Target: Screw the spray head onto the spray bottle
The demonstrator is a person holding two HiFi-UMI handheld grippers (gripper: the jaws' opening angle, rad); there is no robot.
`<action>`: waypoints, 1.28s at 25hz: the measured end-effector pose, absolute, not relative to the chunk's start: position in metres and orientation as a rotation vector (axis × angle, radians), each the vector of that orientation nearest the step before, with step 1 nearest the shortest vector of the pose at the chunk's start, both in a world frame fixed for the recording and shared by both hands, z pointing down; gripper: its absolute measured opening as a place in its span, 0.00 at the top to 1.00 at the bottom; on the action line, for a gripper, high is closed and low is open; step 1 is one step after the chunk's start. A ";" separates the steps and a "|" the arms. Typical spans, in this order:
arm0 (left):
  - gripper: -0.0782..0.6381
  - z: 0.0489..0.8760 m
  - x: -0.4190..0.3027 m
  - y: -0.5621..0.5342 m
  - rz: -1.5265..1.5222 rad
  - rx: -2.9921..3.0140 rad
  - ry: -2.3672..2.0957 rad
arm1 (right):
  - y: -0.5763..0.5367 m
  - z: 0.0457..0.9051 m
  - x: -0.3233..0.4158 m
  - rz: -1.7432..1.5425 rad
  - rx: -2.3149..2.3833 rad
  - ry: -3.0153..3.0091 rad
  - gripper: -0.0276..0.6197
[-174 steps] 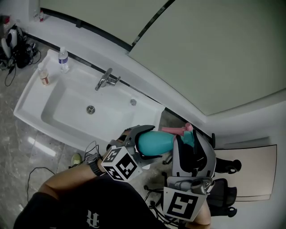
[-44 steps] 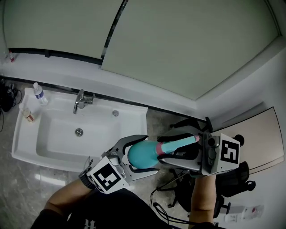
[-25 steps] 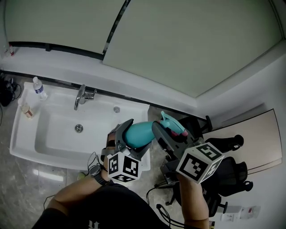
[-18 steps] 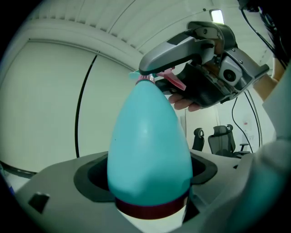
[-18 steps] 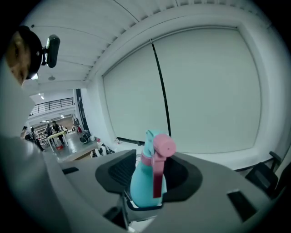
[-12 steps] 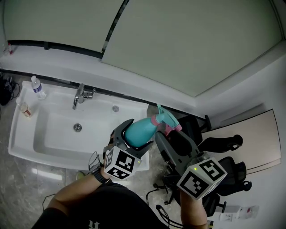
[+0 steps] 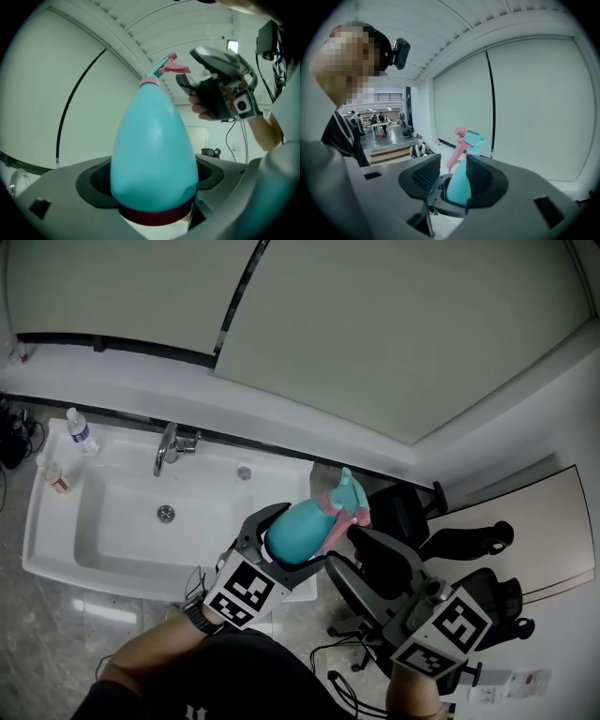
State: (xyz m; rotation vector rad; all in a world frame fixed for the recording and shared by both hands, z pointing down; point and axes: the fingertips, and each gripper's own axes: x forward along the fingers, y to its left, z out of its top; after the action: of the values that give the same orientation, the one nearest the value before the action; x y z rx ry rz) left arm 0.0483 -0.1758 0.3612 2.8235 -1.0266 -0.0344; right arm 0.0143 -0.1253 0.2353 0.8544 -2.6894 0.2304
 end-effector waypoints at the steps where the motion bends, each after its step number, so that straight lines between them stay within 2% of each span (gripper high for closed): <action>1: 0.28 0.358 0.048 -0.172 -0.048 2.829 -0.983 | -0.122 0.229 0.021 0.232 0.814 -2.729 0.73; 7: 0.28 0.331 0.049 -0.134 -0.130 2.854 -0.634 | -0.139 0.207 0.064 0.325 0.503 -3.021 0.73; 14: 0.28 0.306 0.061 -0.102 -0.127 2.893 -0.358 | -0.127 0.204 0.019 0.291 -0.142 -3.073 0.73; 18: 0.28 0.306 0.066 -0.096 -0.097 2.918 -0.329 | -0.120 0.191 0.008 0.316 -0.302 -3.103 0.73; 22: 0.28 0.308 0.059 -0.112 -0.083 2.924 -0.492 | -0.131 0.190 0.000 0.328 -0.070 -3.106 0.73; 29: 0.28 0.328 0.038 -0.158 0.079 2.882 -1.058 | -0.172 0.211 -0.004 0.358 0.729 -2.925 0.73; 32: 0.28 0.339 0.036 -0.172 0.131 2.843 -1.160 | -0.188 0.222 0.000 0.410 0.988 -2.854 0.73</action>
State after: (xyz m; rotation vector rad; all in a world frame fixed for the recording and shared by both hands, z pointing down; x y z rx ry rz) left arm 0.0360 -0.1719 0.3394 2.8434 -1.1597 0.1307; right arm -0.0005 -0.1883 0.2222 0.9881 -2.8536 0.4095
